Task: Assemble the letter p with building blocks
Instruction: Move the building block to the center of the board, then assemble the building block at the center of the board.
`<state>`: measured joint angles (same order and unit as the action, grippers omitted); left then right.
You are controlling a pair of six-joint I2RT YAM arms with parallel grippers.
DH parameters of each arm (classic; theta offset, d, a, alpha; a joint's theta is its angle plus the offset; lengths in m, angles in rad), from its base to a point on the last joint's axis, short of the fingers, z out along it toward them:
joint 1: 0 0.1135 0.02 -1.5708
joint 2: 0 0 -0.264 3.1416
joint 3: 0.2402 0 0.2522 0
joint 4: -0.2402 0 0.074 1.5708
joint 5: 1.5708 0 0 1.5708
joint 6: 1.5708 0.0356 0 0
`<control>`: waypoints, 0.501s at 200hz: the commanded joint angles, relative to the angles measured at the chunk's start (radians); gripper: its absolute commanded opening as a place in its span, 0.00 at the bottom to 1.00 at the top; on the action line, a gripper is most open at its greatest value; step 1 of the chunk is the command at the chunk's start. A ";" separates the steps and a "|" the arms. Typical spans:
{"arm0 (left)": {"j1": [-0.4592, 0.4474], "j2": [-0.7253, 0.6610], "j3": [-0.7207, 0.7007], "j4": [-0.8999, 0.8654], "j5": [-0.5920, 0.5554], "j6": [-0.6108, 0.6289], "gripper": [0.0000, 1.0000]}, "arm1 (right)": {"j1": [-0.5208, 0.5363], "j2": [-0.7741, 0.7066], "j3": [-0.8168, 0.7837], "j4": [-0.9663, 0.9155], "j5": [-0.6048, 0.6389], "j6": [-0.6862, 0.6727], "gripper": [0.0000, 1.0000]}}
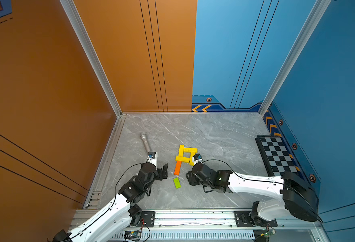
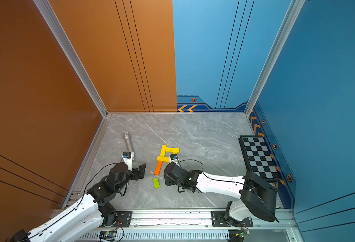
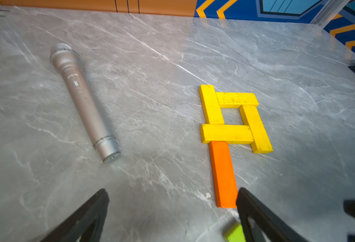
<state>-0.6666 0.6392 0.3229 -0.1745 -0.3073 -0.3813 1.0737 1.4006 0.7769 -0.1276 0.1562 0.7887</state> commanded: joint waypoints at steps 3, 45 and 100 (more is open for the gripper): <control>-0.090 -0.055 -0.019 -0.149 -0.003 -0.054 0.72 | -0.054 -0.075 -0.032 -0.060 -0.041 -0.148 0.63; -0.284 -0.047 -0.070 -0.163 -0.045 -0.216 0.63 | -0.155 -0.199 -0.045 -0.095 -0.078 -0.263 1.00; -0.535 0.049 -0.097 -0.151 -0.193 -0.330 0.59 | -0.269 -0.269 -0.100 -0.097 -0.113 -0.311 1.00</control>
<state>-1.1355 0.6781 0.2409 -0.3126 -0.4057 -0.6418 0.8330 1.1473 0.7033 -0.1825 0.0772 0.5301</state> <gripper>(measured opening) 0.599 0.996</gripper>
